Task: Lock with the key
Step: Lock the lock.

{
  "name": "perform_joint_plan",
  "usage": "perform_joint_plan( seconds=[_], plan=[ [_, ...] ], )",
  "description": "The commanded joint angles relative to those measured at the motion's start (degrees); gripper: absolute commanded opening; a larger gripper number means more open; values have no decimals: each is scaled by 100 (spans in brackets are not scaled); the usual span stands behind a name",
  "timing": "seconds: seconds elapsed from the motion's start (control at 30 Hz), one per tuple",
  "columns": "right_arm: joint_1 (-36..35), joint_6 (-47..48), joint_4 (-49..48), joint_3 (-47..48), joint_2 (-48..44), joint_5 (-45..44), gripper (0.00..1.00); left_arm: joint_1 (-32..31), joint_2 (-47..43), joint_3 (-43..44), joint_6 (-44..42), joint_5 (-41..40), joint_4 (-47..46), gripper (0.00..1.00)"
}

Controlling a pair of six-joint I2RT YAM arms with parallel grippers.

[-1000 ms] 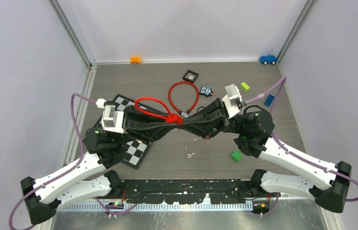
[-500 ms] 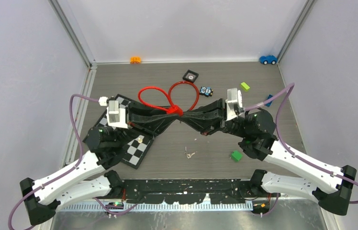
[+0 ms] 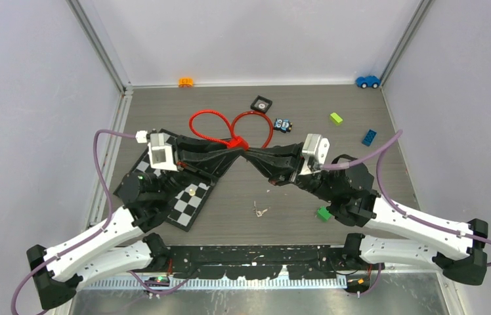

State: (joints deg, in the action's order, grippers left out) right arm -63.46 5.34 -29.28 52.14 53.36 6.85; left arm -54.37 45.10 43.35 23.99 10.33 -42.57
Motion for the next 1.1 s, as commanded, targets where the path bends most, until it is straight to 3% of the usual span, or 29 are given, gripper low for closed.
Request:
perform_joint_plan(
  seconds=[0.0,0.13,0.37,0.4,0.47,0.77,0.87,1.07],
  plan=[
    [-287,1168,218,41,-37,-1398,1,-4,-150,99,-120,-315,-355,0],
    [-342,1149,529,102,-96,-1250,3,-4,-188,69,-131,-321,-379,0],
    [-342,874,1406,221,-364,118,44,-4,-243,15,-140,-273,-436,0],
    [-342,785,1461,252,-370,184,62,-4,-239,15,-140,-269,-437,0],
    [-342,724,1519,286,-394,301,72,-4,-230,15,-140,-252,-438,0],
    [-342,430,1081,249,-578,154,73,-4,-230,15,-144,-158,-467,0],
    [-300,191,1084,363,-533,58,68,-3,-194,23,-113,16,-533,0],
    [397,-873,909,573,-299,1237,66,-4,-101,74,15,400,-722,0]
  ],
)
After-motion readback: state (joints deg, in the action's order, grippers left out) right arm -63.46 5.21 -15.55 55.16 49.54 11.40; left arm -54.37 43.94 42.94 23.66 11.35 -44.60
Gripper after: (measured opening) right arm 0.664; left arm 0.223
